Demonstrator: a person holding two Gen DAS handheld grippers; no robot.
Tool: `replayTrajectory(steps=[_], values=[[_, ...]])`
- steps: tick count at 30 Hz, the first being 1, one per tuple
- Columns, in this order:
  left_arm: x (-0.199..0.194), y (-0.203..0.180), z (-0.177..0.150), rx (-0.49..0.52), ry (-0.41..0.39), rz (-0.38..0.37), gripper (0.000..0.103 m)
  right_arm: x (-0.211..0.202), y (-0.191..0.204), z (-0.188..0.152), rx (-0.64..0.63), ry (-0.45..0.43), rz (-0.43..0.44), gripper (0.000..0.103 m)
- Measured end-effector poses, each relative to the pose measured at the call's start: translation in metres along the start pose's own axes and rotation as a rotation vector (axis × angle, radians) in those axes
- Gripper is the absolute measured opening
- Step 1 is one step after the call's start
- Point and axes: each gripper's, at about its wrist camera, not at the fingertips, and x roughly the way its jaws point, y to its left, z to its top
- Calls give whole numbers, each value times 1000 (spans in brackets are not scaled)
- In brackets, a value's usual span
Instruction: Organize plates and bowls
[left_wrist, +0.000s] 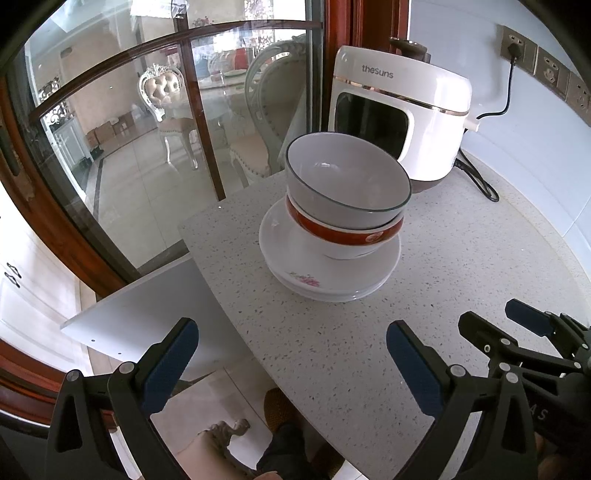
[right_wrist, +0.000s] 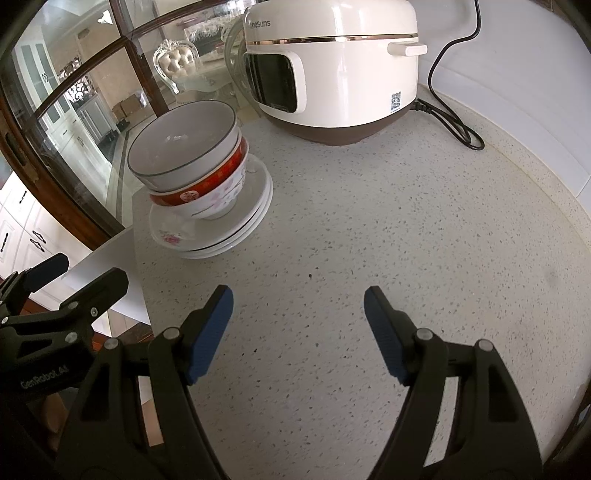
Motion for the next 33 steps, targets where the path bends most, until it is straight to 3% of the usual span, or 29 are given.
replayTrajectory(steps=[33], values=[[-2, -1, 0, -1, -6, 6, 103, 0, 1, -1, -4, 3, 3, 76]])
